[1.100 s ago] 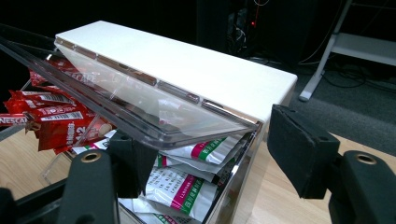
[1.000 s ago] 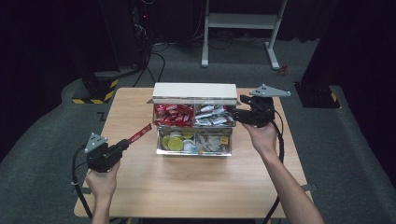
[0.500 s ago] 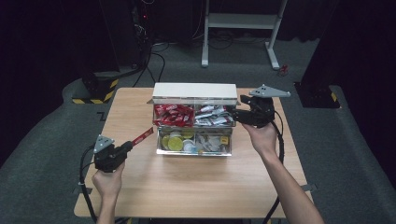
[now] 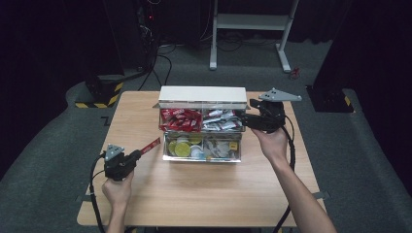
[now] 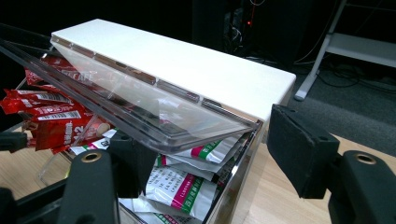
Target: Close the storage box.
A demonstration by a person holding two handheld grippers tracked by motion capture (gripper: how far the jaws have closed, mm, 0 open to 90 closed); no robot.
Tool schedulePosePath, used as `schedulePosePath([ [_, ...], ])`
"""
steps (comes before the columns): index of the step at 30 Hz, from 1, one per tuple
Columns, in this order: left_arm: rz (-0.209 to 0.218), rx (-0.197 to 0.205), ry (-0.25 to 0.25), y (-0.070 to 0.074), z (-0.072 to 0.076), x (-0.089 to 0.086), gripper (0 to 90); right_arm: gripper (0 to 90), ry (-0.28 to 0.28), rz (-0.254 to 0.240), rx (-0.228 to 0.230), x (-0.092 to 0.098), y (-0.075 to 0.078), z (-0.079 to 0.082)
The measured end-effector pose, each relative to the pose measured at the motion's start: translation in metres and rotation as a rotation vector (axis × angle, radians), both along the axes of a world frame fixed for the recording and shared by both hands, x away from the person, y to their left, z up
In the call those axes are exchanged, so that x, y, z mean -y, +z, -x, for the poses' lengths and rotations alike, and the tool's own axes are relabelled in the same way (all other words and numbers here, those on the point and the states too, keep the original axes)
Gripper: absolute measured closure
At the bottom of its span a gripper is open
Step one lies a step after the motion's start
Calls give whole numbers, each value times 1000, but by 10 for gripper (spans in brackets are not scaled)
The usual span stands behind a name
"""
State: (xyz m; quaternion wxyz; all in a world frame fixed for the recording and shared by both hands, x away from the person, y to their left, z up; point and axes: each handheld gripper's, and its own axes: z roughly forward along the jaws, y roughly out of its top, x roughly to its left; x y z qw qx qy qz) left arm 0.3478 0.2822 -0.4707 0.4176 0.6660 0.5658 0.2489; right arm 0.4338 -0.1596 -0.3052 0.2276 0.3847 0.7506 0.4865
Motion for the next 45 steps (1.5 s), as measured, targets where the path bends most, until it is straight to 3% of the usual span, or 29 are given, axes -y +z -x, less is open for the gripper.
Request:
schedulePosePath([
  [7,-9,-12,-5,-12,-2,3,849,345,3,0,2,-1,-1,0],
  [12,-1,-50,-4,-23,-3,4,843,347,8,4,2,-4,-2,0],
  [17,-25,-84,-11,-30,-5,6,833,346,9,-2,-3,-5,-3,0],
  [27,-20,-117,-24,-43,-9,10,783,342,11,11,-6,-7,-5,-1],
  [38,-7,-109,11,-41,-2,4,600,356,1,13,-7,-5,-7,3],
  [45,2,-91,41,-43,9,-5,554,365,10,14,0,-2,-6,6],
])
